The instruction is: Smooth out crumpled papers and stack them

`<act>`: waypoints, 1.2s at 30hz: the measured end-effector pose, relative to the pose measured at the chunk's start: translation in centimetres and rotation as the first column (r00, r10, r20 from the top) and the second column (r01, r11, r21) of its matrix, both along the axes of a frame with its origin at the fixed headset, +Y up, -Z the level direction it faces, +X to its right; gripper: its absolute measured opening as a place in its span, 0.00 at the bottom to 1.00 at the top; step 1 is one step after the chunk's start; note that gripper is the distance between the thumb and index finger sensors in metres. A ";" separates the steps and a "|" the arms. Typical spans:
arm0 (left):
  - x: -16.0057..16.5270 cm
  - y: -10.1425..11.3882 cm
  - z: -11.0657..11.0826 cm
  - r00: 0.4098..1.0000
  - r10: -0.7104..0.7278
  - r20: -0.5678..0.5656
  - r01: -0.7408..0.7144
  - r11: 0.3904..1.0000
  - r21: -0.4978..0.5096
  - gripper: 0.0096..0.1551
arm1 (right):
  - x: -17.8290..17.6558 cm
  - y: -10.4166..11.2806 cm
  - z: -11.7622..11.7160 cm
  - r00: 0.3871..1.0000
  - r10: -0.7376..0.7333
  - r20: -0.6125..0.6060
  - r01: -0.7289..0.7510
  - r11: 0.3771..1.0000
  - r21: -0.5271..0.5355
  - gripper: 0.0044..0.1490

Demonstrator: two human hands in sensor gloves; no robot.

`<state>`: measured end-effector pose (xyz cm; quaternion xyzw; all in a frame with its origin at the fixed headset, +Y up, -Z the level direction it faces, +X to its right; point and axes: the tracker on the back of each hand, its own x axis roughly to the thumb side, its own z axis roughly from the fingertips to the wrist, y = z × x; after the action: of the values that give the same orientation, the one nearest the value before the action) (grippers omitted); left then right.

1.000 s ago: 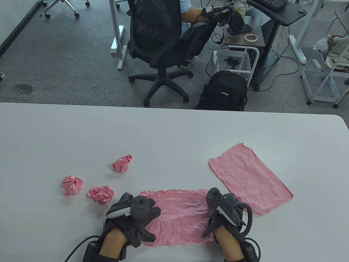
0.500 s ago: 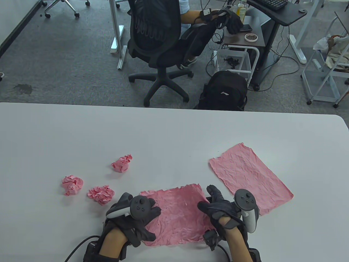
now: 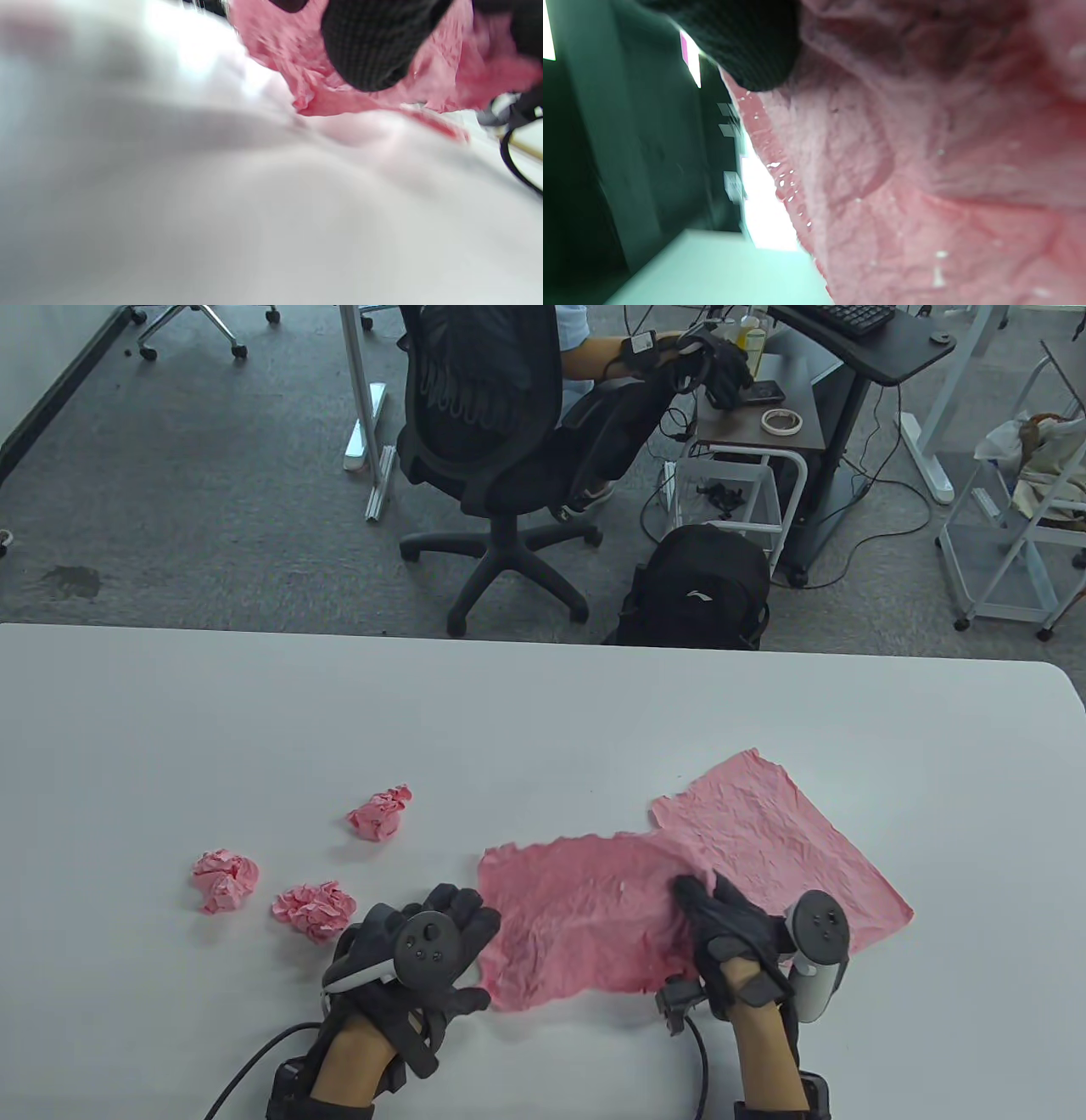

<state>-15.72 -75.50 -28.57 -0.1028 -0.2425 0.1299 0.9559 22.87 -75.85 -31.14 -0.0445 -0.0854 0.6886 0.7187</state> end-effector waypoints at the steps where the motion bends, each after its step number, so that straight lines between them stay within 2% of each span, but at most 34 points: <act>1: -0.3 0.5 0.0 0.999 0.017 -0.027 -0.016 0.999 0.049 0.52 | 1.5 0.1 0.1 0.993 -0.041 0.109 0.038 0.999 0.023 0.26; 3: -0.8 1.0 0.1 0.997 0.025 -0.068 -0.017 0.995 0.102 0.51 | 4.1 -0.1 0.4 0.950 -0.146 0.276 0.131 0.989 0.073 0.27; 5: -1.1 1.1 0.1 0.995 0.024 -0.099 -0.013 0.994 0.112 0.51 | 6.2 -0.7 1.1 0.893 -0.193 0.407 0.178 0.981 0.073 0.28; 7: -1.2 0.9 -0.1 0.994 0.023 -0.108 -0.014 0.996 0.091 0.51 | 7.6 -1.5 1.5 0.866 -0.159 0.474 0.170 0.985 0.019 0.31; 9: -1.3 0.8 -0.3 0.993 0.024 -0.113 -0.015 0.997 0.079 0.50 | 8.6 -2.1 1.6 0.879 -0.090 0.468 0.127 0.991 -0.048 0.37; 11: -1.8 0.9 -0.2 0.991 0.026 -0.135 -0.013 0.995 0.094 0.50 | 9.0 -2.2 2.0 0.865 -0.059 0.498 0.112 0.991 -0.077 0.42; 14: -3.0 1.4 -0.4 0.983 0.034 -0.180 -0.015 0.994 0.104 0.50 | 9.3 -1.3 2.5 0.871 0.085 0.484 -0.018 0.990 -0.142 0.50; 17: -5.2 2.1 -0.2 0.958 0.081 -0.275 -0.042 0.988 0.146 0.49 | 9.3 0.1 3.3 0.800 0.300 0.519 -0.243 0.954 -0.177 0.52; 18: -6.1 2.4 -0.2 0.944 0.101 -0.315 -0.049 0.984 0.169 0.48 | 9.1 0.7 3.6 0.759 0.386 0.524 -0.339 0.922 -0.188 0.52; 21: -8.6 2.9 -0.1 0.902 0.113 -0.417 -0.027 0.978 0.206 0.46 | 8.3 2.0 4.0 0.673 0.512 0.534 -0.497 0.847 -0.187 0.53; 24: -10.3 2.8 0.3 0.854 0.114 -0.507 0.001 0.975 0.221 0.44 | 7.5 3.0 4.4 0.606 0.572 0.553 -0.601 0.785 -0.152 0.52; 26: -11.0 2.5 0.1 0.832 0.091 -0.547 0.016 0.982 0.188 0.44 | 6.9 3.5 4.5 0.600 0.581 0.550 -0.632 0.766 -0.119 0.51; 28: -11.3 1.9 -0.1 0.819 0.078 -0.569 0.011 0.988 0.153 0.44 | 6.2 3.7 4.4 0.623 0.564 0.542 -0.637 0.768 -0.067 0.50; 32: -10.9 0.3 -0.8 0.818 -0.030 -0.574 0.059 0.998 0.032 0.46 | 4.6 3.6 3.9 0.619 0.611 0.494 -0.693 0.720 -0.023 0.48; 36: -10.7 -0.8 -1.3 0.822 -0.086 -0.563 0.092 0.996 -0.018 0.42 | 3.2 3.3 3.4 0.652 0.622 0.433 -0.701 0.713 0.031 0.46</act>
<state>-26.44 -76.25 -29.82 -0.0665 0.0544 0.1087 0.9903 26.09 -72.59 -27.76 -0.0759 -0.3047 0.8681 0.3845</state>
